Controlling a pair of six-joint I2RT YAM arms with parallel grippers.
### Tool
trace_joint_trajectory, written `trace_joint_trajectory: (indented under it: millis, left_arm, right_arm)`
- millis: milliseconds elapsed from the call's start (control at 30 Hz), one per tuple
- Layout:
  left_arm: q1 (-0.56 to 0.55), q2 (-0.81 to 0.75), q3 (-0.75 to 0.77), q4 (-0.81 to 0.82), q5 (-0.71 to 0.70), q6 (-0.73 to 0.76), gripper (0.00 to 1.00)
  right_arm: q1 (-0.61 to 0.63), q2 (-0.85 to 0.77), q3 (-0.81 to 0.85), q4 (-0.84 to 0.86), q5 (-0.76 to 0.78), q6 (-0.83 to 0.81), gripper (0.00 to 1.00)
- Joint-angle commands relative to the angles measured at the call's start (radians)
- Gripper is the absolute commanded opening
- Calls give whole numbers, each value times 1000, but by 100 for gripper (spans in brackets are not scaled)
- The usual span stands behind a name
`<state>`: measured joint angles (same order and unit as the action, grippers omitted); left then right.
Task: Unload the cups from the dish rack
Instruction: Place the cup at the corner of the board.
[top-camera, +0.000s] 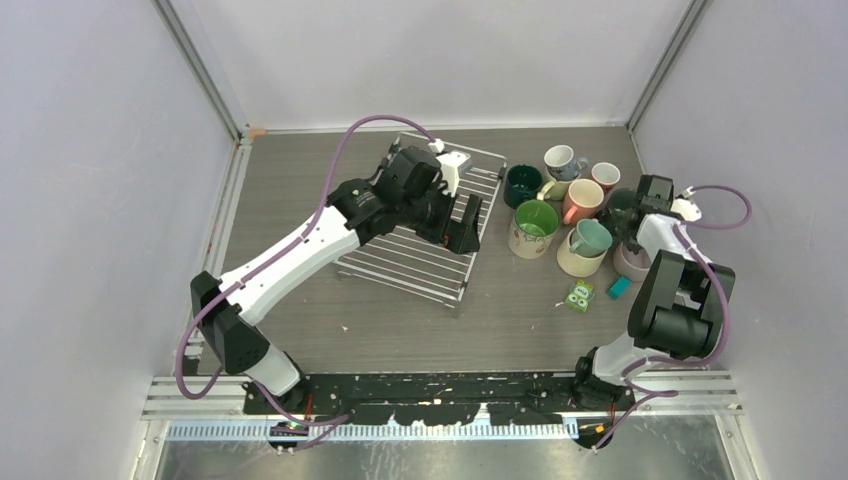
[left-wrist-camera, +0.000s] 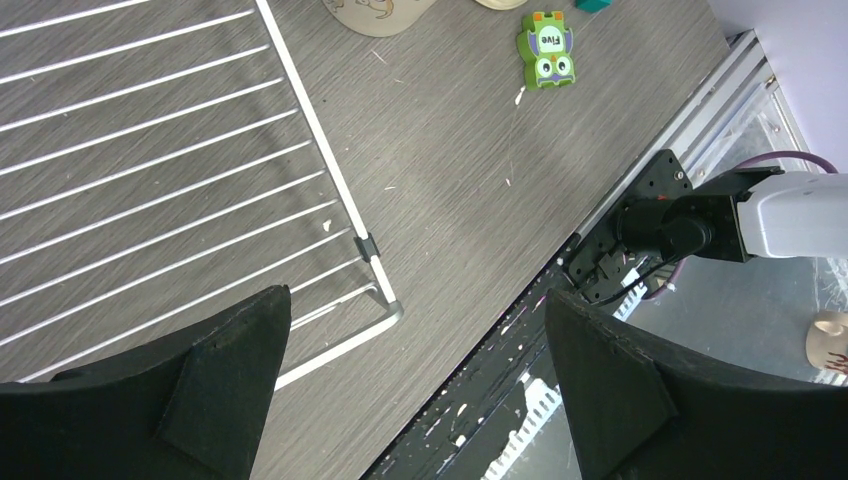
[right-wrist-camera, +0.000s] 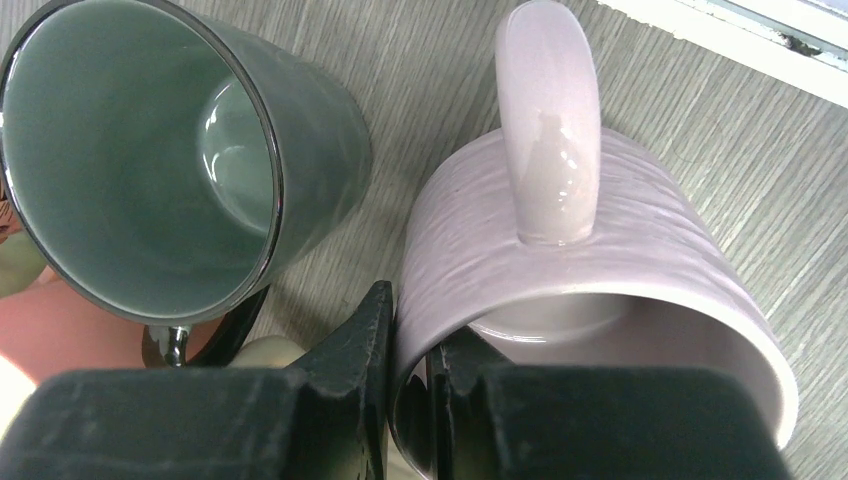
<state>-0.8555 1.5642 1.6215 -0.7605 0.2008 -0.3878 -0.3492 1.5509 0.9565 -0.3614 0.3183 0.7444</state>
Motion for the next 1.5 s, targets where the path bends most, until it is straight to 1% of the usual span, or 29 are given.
trace_joint_trajectory:
  millis: [0,300,400,433,500,633,733,933,1100,1200,1233,1467]
  left_arm:
    - [-5,-12,13,16,2,11,100]
    - [-5,-2,8,29,21,6,100]
    - [-5,0,4,34,25,1,100]
    - [-5,-2,2,37,27,0,100]
    - [-5,-5,-4,41,30,-2,100]
    - [-5,-12,-16,43,29,-1,100]
    - [-5,-15,-21,46,29,-1,100]
    - [-6,-22,-25,52,30,-2,100]
    - [-5,-29,-25,53,27,4,100]
    - [-5,-35,-17,44,17,13,100]
    - [-6,-38,-14,41,12,15,100]
    - [-4,-86,-47,63,-26,1,100]
  right_arm:
    - [-2,37,55,-50,-19,44,1]
    - [-2,55,114,-132,-68,61,1]
    - [-2,61,118,-154,-79,67,3]
    - [-3,62,119,-158,-75,67,6]
    - [-1,62,115,-159,-66,65,17]
    - [-2,51,106,-158,-64,60,35]
    - [-2,45,124,-177,-49,50,41]
    - [-1,12,163,-228,-21,34,64]
    - [-2,-42,189,-272,-8,17,83]
    - [-2,-87,201,-304,5,8,96]
    - [-1,-103,205,-312,7,5,100]
    - [20,-193,312,-419,-38,-39,100]
